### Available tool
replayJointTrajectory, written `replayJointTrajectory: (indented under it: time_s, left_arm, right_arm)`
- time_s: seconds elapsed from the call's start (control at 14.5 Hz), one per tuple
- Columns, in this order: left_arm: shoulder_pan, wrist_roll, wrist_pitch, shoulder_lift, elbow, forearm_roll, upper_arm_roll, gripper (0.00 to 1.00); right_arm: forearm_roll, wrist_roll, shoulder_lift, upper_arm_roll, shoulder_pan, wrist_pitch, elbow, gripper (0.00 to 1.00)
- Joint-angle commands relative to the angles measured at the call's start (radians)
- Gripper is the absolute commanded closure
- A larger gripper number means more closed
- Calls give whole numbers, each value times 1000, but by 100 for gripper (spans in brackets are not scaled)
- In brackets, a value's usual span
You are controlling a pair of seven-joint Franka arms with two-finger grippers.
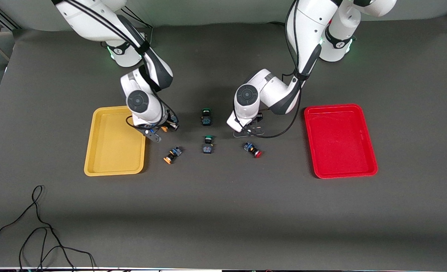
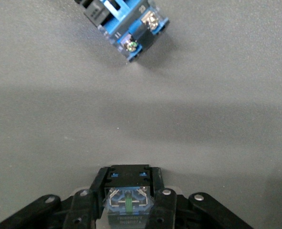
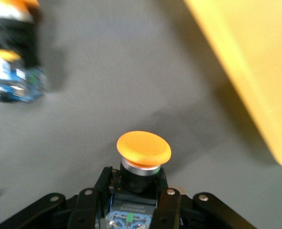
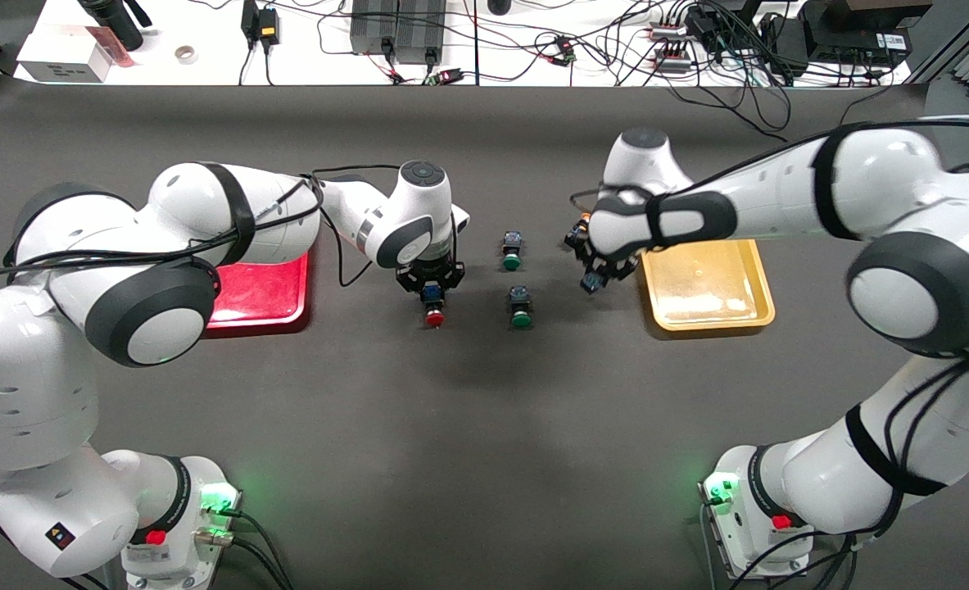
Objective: Place red and yellow buttons in trays
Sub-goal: 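Grasp the yellow button with the right gripper while the left gripper grasps red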
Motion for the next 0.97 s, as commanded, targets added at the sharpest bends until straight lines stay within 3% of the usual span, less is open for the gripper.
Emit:
replayJointTrajectory:
  time_s: [0.0, 0.14, 0.28, 0.41, 0.69, 0.9]
  left_arm:
    - [17, -25, -51, -32, 14, -1, 8, 75]
    - [71, -3, -157, -72, 45, -2, 5, 76]
    - [137, 72, -230, -138, 39, -21, 5, 76]
    - [229, 213, -341, -198, 36, -57, 6, 76]
    - [425, 442, -459, -255, 34, -55, 11, 76]
    - [569, 655, -453, -238, 7, 13, 14, 76]
  right_arm:
    - [12, -71, -134, -51, -15, -159, 49, 70]
    - [18, -219, -193, -149, -15, -228, 69, 70]
    - [121, -394, -241, -245, -9, -249, 66, 70]
    - [145, -484, -247, -325, -11, -278, 66, 70]
    - [139, -600, -195, -426, -11, -224, 8, 70]
    - [142, -677, -133, -479, -12, -167, -21, 70]
